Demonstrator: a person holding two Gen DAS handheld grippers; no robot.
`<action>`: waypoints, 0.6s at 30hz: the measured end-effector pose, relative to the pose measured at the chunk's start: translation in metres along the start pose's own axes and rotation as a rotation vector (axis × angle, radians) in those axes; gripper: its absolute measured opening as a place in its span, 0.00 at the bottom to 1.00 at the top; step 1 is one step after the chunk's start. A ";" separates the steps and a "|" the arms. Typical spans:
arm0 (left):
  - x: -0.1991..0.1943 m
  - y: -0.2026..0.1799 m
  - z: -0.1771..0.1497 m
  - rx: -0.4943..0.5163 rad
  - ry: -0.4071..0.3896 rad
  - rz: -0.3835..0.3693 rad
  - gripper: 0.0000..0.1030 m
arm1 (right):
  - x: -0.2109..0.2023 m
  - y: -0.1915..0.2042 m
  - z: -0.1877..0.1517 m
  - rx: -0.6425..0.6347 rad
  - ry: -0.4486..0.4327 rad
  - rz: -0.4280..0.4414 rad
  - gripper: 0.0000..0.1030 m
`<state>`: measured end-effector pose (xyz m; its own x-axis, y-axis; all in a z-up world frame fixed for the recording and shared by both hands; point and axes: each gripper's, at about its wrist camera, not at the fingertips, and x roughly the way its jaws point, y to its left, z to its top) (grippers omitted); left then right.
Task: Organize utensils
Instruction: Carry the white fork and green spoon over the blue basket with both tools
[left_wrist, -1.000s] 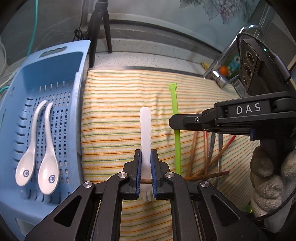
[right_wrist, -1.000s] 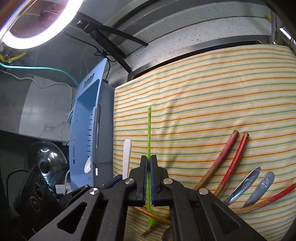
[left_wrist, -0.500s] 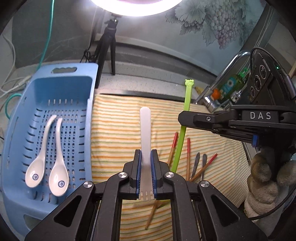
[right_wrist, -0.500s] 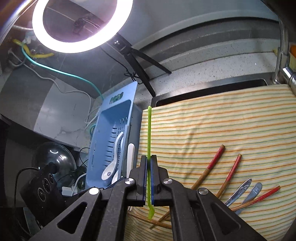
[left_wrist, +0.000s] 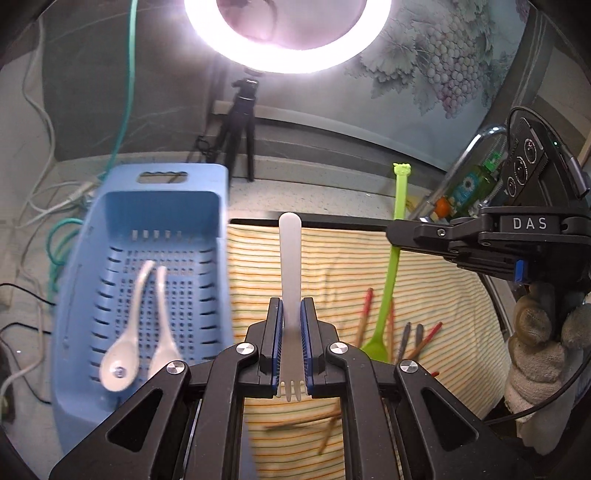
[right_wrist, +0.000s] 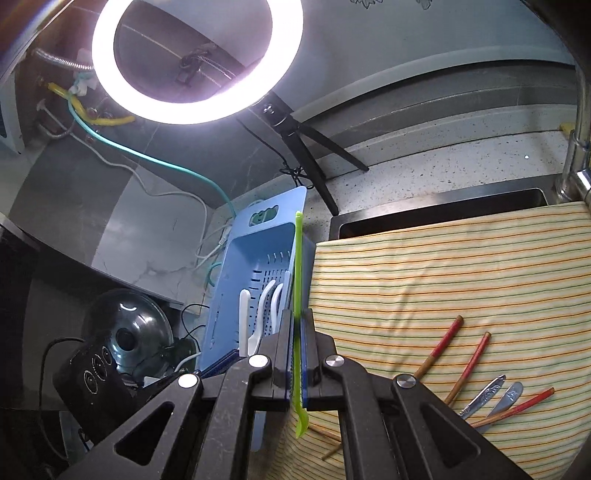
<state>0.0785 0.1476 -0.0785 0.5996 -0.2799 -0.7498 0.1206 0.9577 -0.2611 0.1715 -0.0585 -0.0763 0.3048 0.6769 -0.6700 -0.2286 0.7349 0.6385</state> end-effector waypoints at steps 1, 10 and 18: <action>-0.003 0.005 0.000 -0.005 -0.002 0.017 0.08 | 0.004 0.003 0.001 -0.002 0.007 0.008 0.03; -0.012 0.060 -0.010 -0.089 0.005 0.123 0.08 | 0.051 0.044 0.008 -0.053 0.077 0.054 0.03; -0.004 0.089 -0.020 -0.135 0.045 0.141 0.08 | 0.111 0.072 0.001 -0.087 0.209 0.088 0.03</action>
<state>0.0710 0.2328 -0.1108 0.5669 -0.1493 -0.8102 -0.0712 0.9709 -0.2288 0.1900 0.0698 -0.1042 0.0847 0.7256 -0.6829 -0.3273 0.6675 0.6688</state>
